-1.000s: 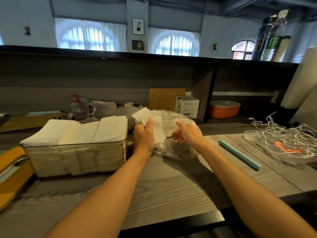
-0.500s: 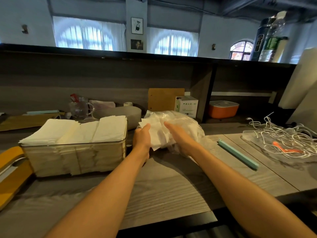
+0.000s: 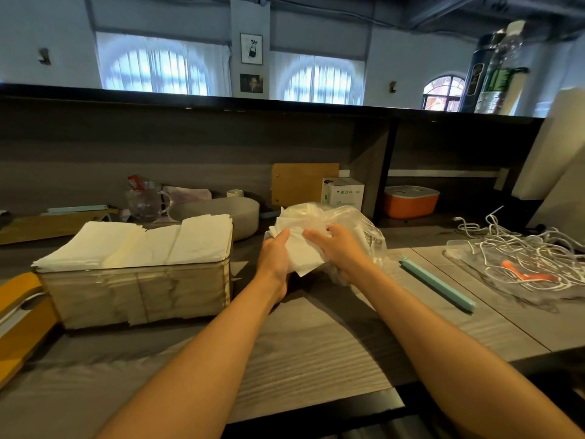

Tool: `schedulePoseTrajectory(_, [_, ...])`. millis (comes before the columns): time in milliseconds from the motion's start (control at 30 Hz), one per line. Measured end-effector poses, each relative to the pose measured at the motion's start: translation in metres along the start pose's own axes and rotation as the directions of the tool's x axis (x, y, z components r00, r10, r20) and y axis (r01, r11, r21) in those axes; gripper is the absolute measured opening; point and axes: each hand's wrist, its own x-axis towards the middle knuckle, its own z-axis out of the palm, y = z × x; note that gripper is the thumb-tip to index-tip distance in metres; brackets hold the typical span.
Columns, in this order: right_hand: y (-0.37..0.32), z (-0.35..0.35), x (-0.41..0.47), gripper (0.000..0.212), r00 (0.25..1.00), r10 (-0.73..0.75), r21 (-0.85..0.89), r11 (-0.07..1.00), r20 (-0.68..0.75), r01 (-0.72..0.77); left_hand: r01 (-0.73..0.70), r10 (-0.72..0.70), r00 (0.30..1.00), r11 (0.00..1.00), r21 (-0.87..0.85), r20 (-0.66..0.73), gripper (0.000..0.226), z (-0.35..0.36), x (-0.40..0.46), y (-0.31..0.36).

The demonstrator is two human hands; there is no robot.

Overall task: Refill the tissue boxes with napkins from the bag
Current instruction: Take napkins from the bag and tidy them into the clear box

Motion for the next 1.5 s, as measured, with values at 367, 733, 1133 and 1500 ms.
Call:
schedulePoseTrajectory(367, [-0.020,-0.033,-0.011,0.016,0.988,-0.150,0.333,0.930,-0.047,0.157,-0.102,0.098,0.972,0.995,-0.008,-0.215,0.040,-0.012,0.018,0.004])
schedulePoseTrajectory(733, [-0.035,-0.052,-0.019,0.008,0.994,-0.086,0.812,0.574,-0.062,0.100,-0.252,0.239,0.941,0.968,-0.023,-0.238,0.024,-0.006,0.000,0.020])
schedulePoseTrajectory(1133, [-0.023,-0.022,-0.018,0.025,0.965,-0.243,0.512,0.819,-0.101,0.260,0.167,-0.113,0.964,0.962,-0.217,0.241,0.062,0.015,-0.027,0.012])
schedulePoseTrajectory(1500, [-0.014,-0.029,-0.003,0.013,0.969,-0.101,0.301,0.939,-0.225,0.168,-0.006,0.005,0.999,0.999,-0.032,-0.042,0.049,0.008,-0.006,0.000])
